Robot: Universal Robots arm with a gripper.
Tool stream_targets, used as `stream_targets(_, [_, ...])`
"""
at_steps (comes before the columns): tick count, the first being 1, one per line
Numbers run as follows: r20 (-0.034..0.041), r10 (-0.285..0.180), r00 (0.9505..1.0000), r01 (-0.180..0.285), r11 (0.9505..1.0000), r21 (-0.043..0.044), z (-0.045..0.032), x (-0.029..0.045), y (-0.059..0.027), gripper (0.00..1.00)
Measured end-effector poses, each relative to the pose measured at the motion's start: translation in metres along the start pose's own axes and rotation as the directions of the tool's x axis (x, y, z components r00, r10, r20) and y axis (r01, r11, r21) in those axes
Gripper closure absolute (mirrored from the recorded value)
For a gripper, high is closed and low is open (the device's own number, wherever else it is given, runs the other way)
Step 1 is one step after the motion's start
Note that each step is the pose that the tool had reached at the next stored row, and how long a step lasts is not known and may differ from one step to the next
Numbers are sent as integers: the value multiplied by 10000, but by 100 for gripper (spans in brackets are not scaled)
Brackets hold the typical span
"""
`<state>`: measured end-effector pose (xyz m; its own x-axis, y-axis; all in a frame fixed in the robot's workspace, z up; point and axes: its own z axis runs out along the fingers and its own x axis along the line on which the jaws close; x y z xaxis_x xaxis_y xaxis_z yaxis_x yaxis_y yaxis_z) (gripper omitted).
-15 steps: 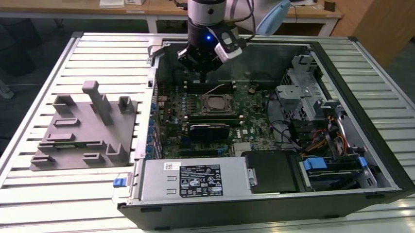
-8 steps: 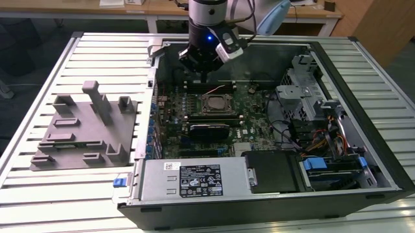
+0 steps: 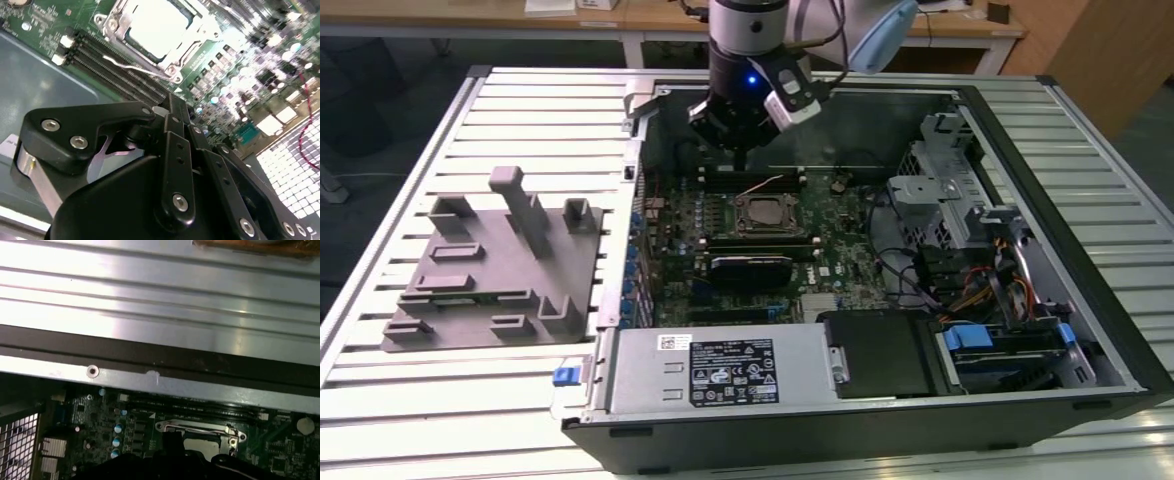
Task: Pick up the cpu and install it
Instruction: 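Install the first cpu locking lever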
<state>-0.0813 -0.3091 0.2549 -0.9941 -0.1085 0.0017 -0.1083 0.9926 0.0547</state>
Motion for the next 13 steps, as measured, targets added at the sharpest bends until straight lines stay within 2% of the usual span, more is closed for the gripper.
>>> stream_targets(2, [37, -2, 10000, 3, 9994, -334, 2, -2, -13, 89])
stream_targets(3, [46, -3, 10000, 5, 9991, -428, 5, -2, -22, 89])
stream_targets(4, [51, -4, 10000, 6, 9989, -472, 10, -2, -30, 89])
stream_targets(13, [57, -3, 10000, 6, 9988, -481, 48, -19, -78, 89])
